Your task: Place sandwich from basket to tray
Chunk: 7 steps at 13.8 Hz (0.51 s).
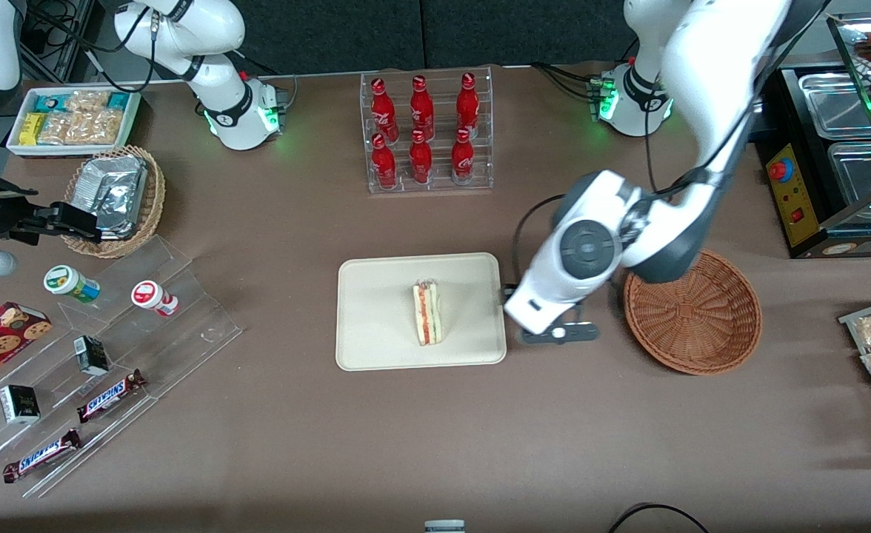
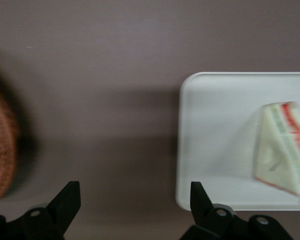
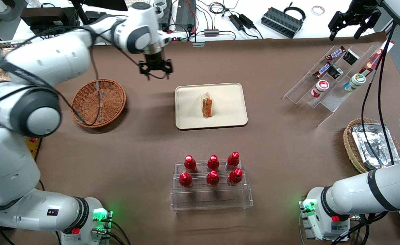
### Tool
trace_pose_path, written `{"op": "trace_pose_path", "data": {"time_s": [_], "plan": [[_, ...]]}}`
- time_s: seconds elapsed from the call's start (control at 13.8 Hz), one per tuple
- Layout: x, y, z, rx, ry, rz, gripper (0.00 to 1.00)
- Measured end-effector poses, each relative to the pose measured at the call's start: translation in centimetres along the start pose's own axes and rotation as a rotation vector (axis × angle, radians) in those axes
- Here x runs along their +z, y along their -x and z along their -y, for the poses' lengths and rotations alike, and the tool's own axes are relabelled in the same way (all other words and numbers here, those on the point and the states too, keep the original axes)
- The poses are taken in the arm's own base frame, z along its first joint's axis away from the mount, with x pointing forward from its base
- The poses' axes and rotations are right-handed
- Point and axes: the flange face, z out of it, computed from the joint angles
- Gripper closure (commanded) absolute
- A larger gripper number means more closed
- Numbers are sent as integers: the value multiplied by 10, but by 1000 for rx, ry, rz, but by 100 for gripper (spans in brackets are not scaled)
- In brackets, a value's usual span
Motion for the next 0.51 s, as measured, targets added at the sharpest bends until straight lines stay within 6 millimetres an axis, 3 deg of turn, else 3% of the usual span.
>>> {"op": "trace_pose_path", "data": {"time_s": [0.22, 0.51], "plan": [[-5, 0, 86, 20, -27, -6, 3], [-24, -7, 187, 26, -32, -22, 3]]}}
